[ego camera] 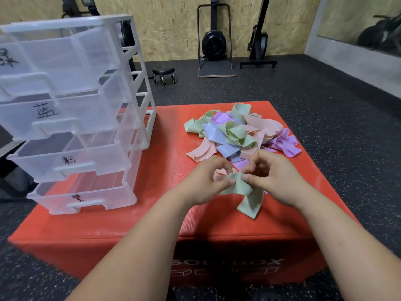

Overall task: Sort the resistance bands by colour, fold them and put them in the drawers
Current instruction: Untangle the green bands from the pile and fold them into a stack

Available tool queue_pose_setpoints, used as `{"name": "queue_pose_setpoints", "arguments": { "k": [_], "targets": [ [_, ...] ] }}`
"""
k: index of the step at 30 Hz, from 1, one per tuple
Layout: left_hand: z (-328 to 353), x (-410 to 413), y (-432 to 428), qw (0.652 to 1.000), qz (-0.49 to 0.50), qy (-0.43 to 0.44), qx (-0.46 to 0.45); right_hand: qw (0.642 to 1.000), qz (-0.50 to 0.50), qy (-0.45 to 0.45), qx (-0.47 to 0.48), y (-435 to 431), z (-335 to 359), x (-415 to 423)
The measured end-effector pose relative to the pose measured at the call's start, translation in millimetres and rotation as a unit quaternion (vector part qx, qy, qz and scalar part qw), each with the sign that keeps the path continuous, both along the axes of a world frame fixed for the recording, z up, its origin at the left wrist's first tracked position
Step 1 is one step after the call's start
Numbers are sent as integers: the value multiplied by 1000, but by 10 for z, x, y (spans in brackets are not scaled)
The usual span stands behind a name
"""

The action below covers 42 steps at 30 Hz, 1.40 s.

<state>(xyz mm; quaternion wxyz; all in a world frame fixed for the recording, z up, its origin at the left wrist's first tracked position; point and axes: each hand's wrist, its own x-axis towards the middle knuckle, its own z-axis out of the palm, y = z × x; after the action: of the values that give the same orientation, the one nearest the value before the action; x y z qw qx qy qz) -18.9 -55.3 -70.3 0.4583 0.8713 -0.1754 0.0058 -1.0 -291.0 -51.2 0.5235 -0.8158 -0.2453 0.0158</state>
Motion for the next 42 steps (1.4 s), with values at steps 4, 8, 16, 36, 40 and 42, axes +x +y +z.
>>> {"name": "queue_pose_setpoints", "arguments": {
  "k": [4, 8, 16, 36, 40, 42],
  "targets": [
    [50, -86, 94, 999, 29, -6, 11, 998, 1, -10, -59, 5, -38, -83],
    [107, -180, 282, 996, 83, -13, -17, 977, 0, -21, -214, -124, -164, -119],
    [-28, -392, 749, 988, 145, 59, 11, 964, -53, -22, -259, -311, -204, -168],
    [-176, -493, 1006, 954, 198, 133, 183, 930, -151, 91, -321, -490, -450, -141],
    [-190, -470, 970, 942, 190, 116, 250, 919, -149, 86, -355, -502, -450, -111],
    [-184, -432, 924, 946, 198, 91, 239, 918, -155, 65, -360, -494, -425, -75]
  ]
}}
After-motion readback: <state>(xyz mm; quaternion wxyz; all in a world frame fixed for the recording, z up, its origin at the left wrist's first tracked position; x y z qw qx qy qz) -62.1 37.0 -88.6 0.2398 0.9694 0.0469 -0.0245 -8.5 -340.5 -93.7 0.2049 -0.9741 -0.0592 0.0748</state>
